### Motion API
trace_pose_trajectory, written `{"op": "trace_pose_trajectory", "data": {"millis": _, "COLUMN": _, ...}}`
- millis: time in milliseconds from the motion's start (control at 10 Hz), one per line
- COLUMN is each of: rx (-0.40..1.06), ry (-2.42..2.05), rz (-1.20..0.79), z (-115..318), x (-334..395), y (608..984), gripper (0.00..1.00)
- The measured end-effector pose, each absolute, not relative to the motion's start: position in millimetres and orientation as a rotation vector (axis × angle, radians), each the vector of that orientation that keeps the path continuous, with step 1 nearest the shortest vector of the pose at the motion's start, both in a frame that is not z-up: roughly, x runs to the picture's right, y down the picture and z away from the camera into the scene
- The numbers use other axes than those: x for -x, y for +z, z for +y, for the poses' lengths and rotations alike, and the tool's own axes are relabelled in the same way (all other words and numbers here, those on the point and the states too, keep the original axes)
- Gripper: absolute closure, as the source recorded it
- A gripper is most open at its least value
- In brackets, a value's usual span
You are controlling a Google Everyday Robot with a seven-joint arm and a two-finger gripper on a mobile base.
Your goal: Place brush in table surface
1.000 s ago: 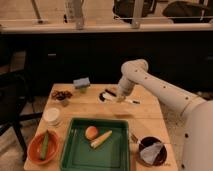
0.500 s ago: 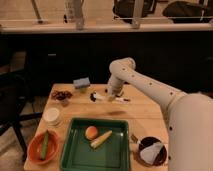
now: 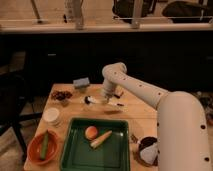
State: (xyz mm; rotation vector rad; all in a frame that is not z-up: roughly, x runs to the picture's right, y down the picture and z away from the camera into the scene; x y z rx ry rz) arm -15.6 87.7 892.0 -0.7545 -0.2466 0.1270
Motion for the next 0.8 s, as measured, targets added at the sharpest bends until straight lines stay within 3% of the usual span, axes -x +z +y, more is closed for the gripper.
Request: {"op": "trace_pose_trajectory", "data": {"millis": 800, "rx": 0.786, "ry": 0.021, "rz": -0.236, "z": 116, "x": 75, "y": 892, "gripper": 1.0}}
